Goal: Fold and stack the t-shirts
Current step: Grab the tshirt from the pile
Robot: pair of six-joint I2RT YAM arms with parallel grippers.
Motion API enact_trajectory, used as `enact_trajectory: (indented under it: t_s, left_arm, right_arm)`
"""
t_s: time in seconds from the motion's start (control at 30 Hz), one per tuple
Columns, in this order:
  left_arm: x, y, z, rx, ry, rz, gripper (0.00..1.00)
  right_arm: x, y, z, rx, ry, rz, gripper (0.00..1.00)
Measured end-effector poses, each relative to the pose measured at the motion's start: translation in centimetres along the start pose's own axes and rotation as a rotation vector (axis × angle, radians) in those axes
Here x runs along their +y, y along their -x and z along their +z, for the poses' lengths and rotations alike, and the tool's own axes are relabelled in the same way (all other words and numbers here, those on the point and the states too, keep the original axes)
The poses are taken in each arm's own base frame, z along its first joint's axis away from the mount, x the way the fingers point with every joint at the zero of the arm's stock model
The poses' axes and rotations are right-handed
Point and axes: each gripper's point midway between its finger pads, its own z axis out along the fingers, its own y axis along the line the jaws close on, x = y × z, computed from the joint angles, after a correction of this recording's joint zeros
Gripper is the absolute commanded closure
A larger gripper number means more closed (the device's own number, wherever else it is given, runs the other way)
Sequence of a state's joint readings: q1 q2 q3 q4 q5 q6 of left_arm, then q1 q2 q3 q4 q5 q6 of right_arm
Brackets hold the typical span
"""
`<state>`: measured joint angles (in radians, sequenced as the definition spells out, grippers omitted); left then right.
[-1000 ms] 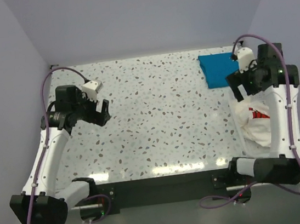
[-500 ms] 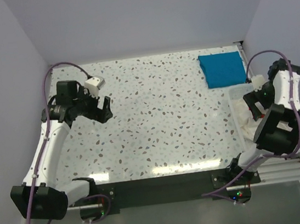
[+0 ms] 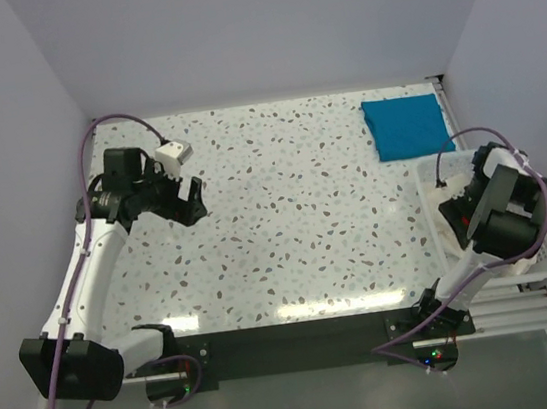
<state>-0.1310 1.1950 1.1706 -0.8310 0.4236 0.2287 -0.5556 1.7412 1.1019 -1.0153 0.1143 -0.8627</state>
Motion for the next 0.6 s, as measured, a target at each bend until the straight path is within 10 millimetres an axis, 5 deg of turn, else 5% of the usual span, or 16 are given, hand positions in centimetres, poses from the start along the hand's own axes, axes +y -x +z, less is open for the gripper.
enact_trajectory:
  t_s: [0.07,0.13,0.17,0.33,0.4,0.5,0.6]
  left_arm:
    - [-0.1,0.0,0.0,-0.001,-0.003,0.000,0.00]
    - [-0.1,0.0,0.0,-0.002,-0.008,0.000,0.00]
    - [-0.2,0.0,0.0,-0.001,-0.010,0.000,0.00]
    - [-0.2,0.0,0.3,0.001,-0.021,-0.003,0.00]
    - [-0.2,0.1,0.4,0.002,-0.024,-0.004,0.00]
    - [-0.1,0.3,0.6,0.004,-0.028,-0.006,0.00]
    - [0.1,0.8,0.8,-0.004,-0.025,-0.007,0.00]
  right_arm:
    - [0.2,-0.1,0.1,0.005,0.013,0.000,0.62]
    - [0.4,-0.2,-0.1,0.007,0.026,0.001,0.80]
    - [0.3,-0.1,-0.5,-0.002,0.034,0.007,1.00]
    - [-0.8,1.0,-6.1,-0.130,0.024,0.039,1.00]
    - [-2.2,2.4,-11.2,-0.263,-0.056,0.044,1.00]
    - [-4.7,5.1,-21.3,-0.533,-0.242,0.034,1.00]
    - [-5.1,6.7,-32.3,-0.820,-0.419,0.010,1.00]
